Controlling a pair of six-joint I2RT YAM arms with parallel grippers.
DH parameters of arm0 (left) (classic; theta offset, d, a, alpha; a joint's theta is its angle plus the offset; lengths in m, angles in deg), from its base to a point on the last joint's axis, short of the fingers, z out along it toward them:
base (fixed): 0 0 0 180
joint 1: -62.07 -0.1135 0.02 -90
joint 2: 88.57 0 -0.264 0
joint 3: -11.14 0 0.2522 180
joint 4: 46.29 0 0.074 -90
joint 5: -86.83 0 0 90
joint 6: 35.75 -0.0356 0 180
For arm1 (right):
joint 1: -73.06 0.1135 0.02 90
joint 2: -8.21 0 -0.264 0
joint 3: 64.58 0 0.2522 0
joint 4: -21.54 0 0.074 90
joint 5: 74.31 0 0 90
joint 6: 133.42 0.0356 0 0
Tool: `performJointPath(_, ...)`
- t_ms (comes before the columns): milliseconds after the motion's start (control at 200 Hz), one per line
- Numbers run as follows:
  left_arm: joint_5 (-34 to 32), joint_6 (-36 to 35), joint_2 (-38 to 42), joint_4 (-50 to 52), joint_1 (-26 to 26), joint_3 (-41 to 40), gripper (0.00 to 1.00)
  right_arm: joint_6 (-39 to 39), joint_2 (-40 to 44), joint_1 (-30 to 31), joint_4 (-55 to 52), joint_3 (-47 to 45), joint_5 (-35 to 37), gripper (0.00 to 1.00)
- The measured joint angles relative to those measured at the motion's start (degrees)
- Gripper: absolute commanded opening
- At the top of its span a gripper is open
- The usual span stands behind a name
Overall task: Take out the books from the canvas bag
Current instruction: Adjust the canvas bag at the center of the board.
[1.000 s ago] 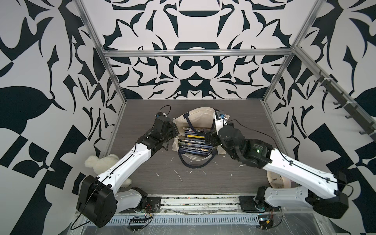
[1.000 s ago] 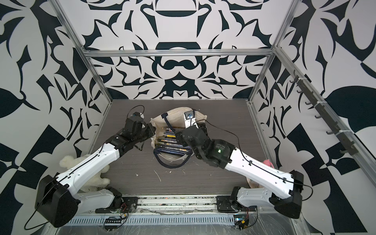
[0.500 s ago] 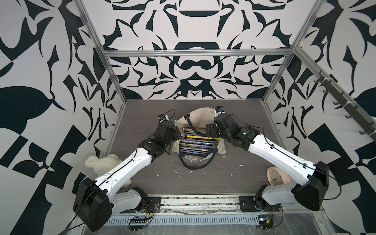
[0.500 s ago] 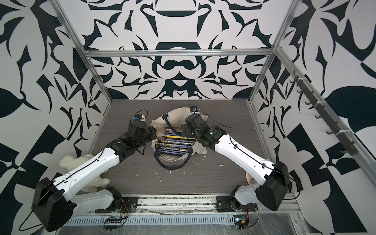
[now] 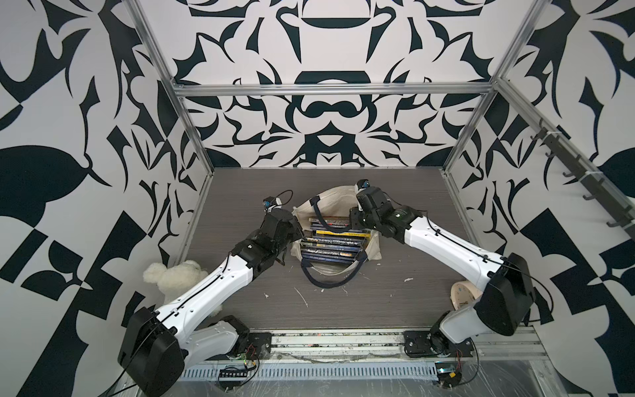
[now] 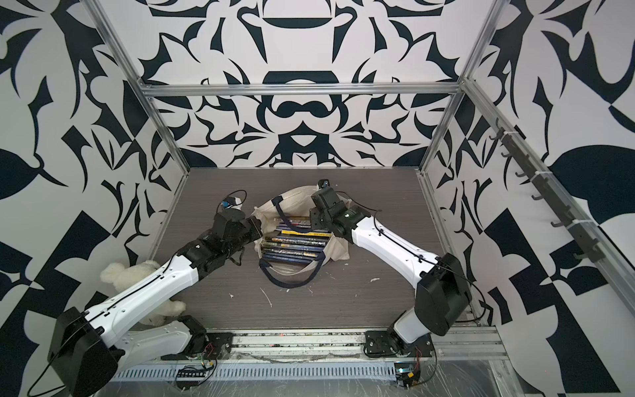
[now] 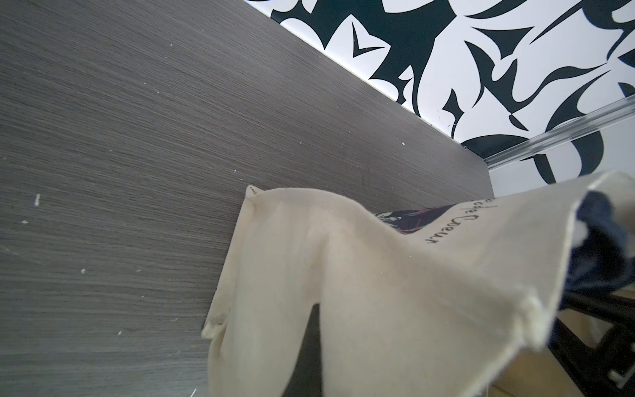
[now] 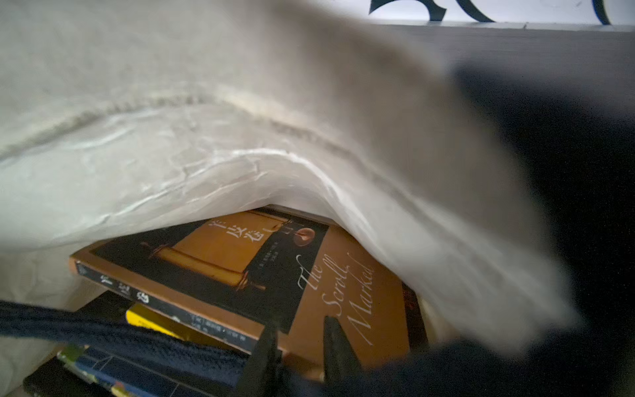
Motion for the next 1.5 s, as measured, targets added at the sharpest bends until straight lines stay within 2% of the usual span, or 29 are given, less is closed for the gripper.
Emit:
performJointPath(380,-0.92,-0.11,-0.24,-0.74,0.0,-0.52,0.0,6.93,1.18,-0.35,-1.49,8.83,-18.25,0.0)
performJointPath(615,-1.53,-0.74,-0.52,-1.16,0.0,-0.63,0.0,15.98,-0.28,-5.22,1.05,13.94,-26.43,0.0)
performJointPath(875,-1.73,-1.97,-1.18,-1.95,0.79,-0.66,0.0,27.63,-6.71,-11.28,9.44,16.87,-29.22,0.0)
performJointPath(995,-2.21,-2.4,-1.53,-2.32,1.49,-0.66,0.0,31.76,-10.91,-12.48,11.69,21.18,-31.91,0.0)
performJointPath(1330,-4.2,-4.63,-2.89,-2.82,3.34,-0.48,0.0,36.02,-13.66,-13.27,8.31,27.8,-29.53,0.0)
performJointPath(1500,-4.37,-5.9,-3.08,-2.82,3.67,-0.42,0.0,38.32,-18.78,-15.13,6.14,33.86,-28.13,0.0)
